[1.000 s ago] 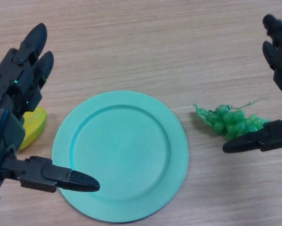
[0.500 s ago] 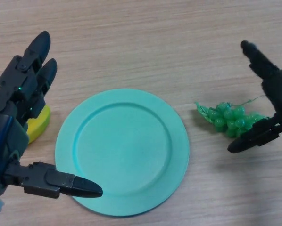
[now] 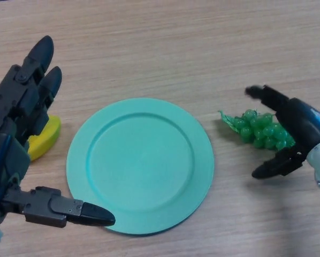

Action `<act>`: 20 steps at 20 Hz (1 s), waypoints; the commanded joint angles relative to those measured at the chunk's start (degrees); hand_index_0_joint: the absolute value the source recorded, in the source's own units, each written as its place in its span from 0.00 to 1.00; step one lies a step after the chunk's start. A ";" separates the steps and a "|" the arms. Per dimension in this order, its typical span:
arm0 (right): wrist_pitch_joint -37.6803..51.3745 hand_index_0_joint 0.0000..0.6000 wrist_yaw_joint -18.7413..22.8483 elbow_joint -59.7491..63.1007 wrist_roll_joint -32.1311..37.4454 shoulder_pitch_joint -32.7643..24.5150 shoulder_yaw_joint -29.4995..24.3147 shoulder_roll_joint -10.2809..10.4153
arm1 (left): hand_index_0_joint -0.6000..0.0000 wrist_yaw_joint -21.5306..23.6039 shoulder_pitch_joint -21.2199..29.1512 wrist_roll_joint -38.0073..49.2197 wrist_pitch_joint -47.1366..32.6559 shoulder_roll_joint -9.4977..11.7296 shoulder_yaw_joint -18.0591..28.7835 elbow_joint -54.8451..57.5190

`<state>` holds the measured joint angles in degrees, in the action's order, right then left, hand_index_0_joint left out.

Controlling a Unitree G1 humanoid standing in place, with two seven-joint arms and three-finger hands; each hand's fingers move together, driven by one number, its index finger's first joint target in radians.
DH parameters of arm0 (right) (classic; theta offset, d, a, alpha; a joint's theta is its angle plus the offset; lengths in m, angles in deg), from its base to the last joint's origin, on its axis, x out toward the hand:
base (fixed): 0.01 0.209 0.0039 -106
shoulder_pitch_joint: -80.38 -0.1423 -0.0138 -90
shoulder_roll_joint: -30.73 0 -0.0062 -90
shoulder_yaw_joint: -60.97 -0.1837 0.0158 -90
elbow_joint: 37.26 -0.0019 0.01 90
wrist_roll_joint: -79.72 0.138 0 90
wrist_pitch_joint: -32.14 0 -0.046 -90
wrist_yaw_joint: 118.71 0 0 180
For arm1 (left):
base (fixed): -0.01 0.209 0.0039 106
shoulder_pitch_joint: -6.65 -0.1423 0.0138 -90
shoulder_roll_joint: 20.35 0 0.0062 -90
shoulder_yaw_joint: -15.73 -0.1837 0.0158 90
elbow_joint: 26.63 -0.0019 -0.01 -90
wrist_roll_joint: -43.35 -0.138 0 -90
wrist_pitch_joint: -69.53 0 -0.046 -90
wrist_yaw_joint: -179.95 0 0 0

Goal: Pick up the green grapes and place it on the plate

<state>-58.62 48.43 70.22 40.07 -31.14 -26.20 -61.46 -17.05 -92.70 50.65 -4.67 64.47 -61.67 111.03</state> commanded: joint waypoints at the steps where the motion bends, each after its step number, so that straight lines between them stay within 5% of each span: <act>1: 5.41 1.00 2.03 -0.48 -3.10 -3.27 -2.78 -2.38 | 1.00 1.96 0.40 1.99 -9.02 0.68 3.31 2.12; 7: 5.75 1.00 5.34 -1.06 -0.53 -4.00 -4.52 -1.83 | 1.00 1.65 -0.06 2.47 -9.69 0.49 4.00 1.65; 13: -8.90 1.00 -3.05 -27.30 13.25 -0.81 -5.45 1.05 | 1.00 3.83 0.42 3.75 -8.24 0.25 5.23 2.00; 18: -26.98 1.00 -6.41 -46.80 16.53 -2.03 6.42 6.57 | 1.00 5.32 1.25 5.92 -7.18 0.54 6.83 3.05; 20: -32.21 1.00 -4.74 -50.53 17.70 -3.37 12.38 7.12 | 1.00 6.64 1.54 6.71 -8.11 0.28 7.17 2.84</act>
<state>-95.33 40.94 23.05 57.40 -31.19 -11.03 -54.60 -12.30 -92.25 56.34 -5.61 63.72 -57.41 110.42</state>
